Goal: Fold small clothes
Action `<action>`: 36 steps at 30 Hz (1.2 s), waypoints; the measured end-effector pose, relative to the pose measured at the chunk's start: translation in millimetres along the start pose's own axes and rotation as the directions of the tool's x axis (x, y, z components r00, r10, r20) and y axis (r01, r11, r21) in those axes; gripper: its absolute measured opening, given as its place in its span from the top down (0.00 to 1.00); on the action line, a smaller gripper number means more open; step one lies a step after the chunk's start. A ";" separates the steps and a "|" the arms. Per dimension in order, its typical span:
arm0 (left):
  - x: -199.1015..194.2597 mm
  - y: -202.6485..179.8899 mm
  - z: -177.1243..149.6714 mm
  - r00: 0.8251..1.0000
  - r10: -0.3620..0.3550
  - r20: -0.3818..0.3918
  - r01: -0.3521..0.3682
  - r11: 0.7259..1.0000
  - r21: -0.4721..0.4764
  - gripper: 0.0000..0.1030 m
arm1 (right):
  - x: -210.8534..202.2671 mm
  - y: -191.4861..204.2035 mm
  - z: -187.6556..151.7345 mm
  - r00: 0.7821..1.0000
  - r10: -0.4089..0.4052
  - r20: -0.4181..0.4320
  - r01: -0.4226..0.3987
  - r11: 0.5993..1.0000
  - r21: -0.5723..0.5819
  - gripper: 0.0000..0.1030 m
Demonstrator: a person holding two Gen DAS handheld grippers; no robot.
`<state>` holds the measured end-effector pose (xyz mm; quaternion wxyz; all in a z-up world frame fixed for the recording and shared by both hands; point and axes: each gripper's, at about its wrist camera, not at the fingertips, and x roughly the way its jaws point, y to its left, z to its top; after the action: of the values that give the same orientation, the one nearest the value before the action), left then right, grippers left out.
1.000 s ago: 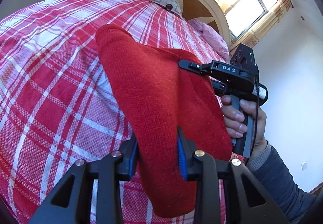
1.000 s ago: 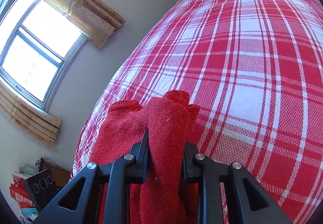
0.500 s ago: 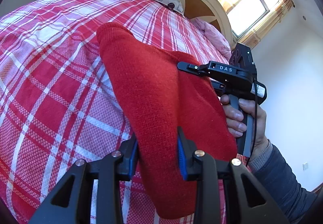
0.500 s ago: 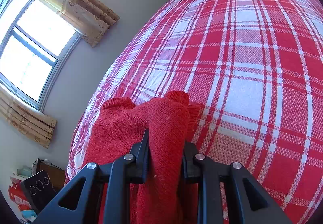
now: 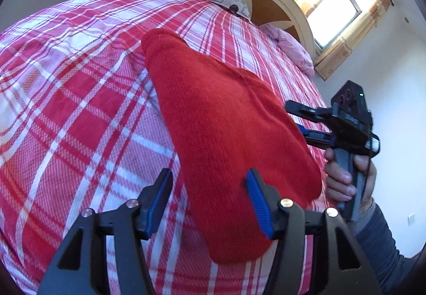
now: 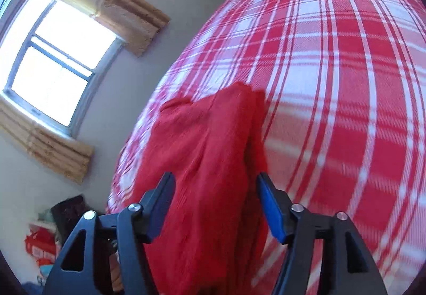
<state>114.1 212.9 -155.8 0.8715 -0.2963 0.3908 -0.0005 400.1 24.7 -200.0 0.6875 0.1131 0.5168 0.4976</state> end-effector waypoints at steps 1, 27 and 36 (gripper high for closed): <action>0.1 -1.3 -4.7 1.000 0.000 -0.004 0.000 1.000 0.005 0.39 | -6.1 2.9 -11.4 1.000 0.015 -0.011 -0.015 1.000 -0.015 0.37; -111.7 -80.6 -36.8 0.831 0.352 0.430 -0.472 0.855 0.214 0.02 | -124.2 175.1 -180.2 0.700 -0.396 0.594 0.624 0.743 -0.241 0.32; -131.7 -106.6 -41.5 0.817 0.309 0.487 -0.463 0.854 0.236 0.01 | -145.0 213.0 -201.0 0.682 -0.369 0.631 0.634 0.728 -0.260 0.32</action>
<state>18.9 134.3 -32.6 0.9550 -0.0452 0.2340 0.1765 118.0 -61.5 -59.2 0.9218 -0.0690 0.1792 0.3368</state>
